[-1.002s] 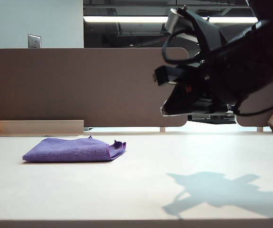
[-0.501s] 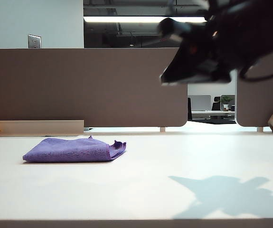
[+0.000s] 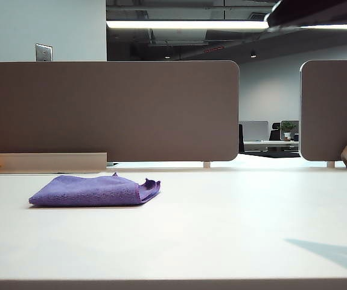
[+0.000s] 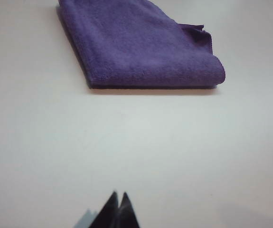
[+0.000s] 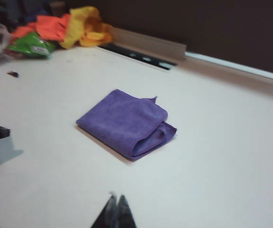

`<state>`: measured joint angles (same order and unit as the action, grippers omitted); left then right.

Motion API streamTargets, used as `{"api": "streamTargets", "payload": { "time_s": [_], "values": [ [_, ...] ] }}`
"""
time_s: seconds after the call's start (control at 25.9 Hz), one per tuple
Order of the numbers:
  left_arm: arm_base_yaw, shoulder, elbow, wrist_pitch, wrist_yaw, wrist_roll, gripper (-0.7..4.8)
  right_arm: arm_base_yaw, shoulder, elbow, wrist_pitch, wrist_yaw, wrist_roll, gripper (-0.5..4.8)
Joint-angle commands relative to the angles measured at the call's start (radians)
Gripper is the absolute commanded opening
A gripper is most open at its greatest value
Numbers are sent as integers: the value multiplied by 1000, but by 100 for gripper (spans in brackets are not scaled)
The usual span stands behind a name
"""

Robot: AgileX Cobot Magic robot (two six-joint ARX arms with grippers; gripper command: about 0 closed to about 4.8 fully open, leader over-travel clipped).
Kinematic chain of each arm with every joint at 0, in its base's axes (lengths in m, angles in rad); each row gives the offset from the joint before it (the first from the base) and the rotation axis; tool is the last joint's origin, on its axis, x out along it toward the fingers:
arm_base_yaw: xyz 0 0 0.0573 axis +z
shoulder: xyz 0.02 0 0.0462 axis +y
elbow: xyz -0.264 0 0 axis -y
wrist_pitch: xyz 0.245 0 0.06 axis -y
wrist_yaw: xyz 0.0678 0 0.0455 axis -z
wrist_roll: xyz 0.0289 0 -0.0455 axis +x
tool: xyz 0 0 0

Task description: Fold the bottom of the cloth upward, then fold it vertically to form a square shape.

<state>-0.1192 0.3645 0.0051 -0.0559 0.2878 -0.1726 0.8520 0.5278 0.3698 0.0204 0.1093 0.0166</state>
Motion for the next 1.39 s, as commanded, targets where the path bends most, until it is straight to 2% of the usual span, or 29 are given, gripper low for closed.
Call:
{"api": "streamTargets", "payload": {
  "time_s": [0.04,0.15,0.46,0.54,0.69,0.85,1.39],
  "values": [
    [0,0,2,13,4,7,-1,11,-140,-74,-42,-9,-5,-2],
    [0,0,2,13,4,7,-1,18,-257,-116,-84,-8,3,-2],
    [0,0,2,13,4,7,-1,16,-435,-262,-64,-7,11,-1],
    [0,0,2,13,4,7,-1,17,-444,-289,-65,-8,17,-1],
    [0,0,2,13,5,7,-1,16,-446,-320,-68,-8,121,0],
    [0,0,2,13,4,7,-1,15,-446,-336,-88,-42,124,0],
    [0,0,2,13,4,7,-1,11,-448,-336,-280,-40,123,0]
  ]
}}
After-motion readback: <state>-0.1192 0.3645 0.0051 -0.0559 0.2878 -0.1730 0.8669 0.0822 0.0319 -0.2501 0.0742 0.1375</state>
